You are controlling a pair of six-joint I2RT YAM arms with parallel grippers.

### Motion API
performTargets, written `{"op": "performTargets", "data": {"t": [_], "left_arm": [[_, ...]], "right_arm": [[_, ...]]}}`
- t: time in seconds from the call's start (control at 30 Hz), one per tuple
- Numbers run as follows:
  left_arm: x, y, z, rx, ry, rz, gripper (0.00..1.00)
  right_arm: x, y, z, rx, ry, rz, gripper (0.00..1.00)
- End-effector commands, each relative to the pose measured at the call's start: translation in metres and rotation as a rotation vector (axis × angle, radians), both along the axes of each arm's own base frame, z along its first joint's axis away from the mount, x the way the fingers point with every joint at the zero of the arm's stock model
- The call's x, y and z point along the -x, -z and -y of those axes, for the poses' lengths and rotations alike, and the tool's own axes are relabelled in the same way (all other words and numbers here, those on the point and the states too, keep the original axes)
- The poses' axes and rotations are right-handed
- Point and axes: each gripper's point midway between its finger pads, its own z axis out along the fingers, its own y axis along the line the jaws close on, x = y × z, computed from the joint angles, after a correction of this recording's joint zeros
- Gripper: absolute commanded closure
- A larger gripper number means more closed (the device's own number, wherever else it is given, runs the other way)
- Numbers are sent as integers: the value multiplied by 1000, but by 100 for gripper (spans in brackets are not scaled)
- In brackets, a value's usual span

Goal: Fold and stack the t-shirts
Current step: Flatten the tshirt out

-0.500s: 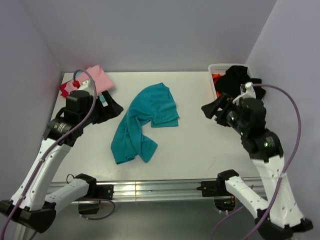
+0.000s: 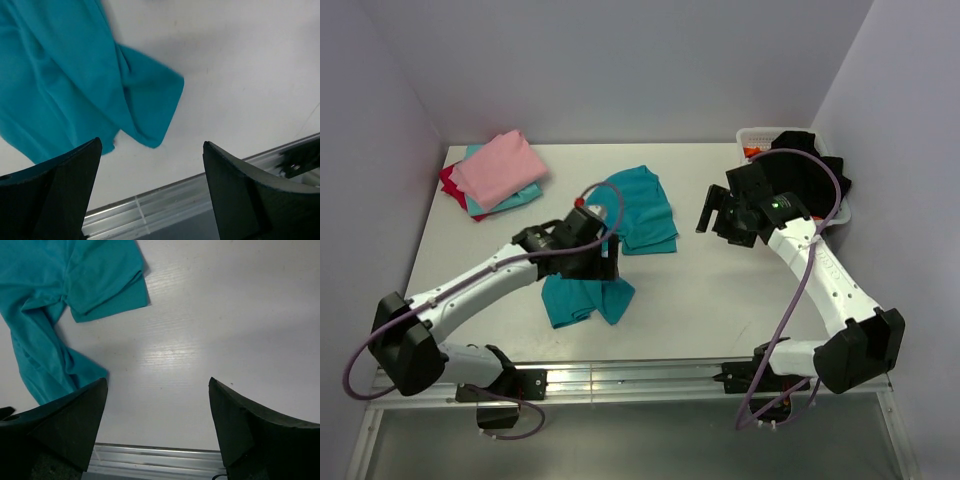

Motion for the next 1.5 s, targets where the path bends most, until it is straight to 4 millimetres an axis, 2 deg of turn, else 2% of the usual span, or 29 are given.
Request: {"op": "performTargets", "data": {"t": [0.0,0.03,0.2,0.3,0.4,0.47,0.53,0.6,0.67,0.8,0.97,1.07,1.17,1.37,1.47], "left_arm": [[20,28,5,-64,24,-44,12],[29,40,6,-65,15,-76,12],[47,48,13,-36,-65,-101,12],[44,51,20,28,-165,-125,11],[35,45,27,84,-298,-130,14],[32,44,17,74,-400,-122,14],[30,44,18,120,-496,-145,14],[32,57,17,121,-576,-176,14],[39,71,14,92,-598,-190,15],[57,100,24,87,-620,-245,16],[79,131,26,28,-631,-259,17],[77,147,27,26,-645,-252,19],[67,156,34,13,-640,-218,19],[57,162,43,-25,-638,-197,21],[60,164,36,-37,-655,-195,24]], "right_arm": [[-7,-17,-9,-53,1,54,13],[-5,-12,-8,-40,-4,29,13],[2,3,2,20,16,-35,13],[7,13,2,15,28,-68,14],[12,25,2,26,23,-119,15],[11,29,4,48,19,-135,15],[10,35,8,80,13,-154,16],[5,38,9,100,4,-157,16],[2,41,8,105,-6,-160,16],[-4,53,6,122,-23,-199,17],[-5,52,7,129,-42,-183,17],[-2,57,11,151,-56,-194,17],[2,58,14,164,-61,-201,17],[6,52,16,169,-67,-186,17],[9,55,17,167,-65,-193,17]]}}
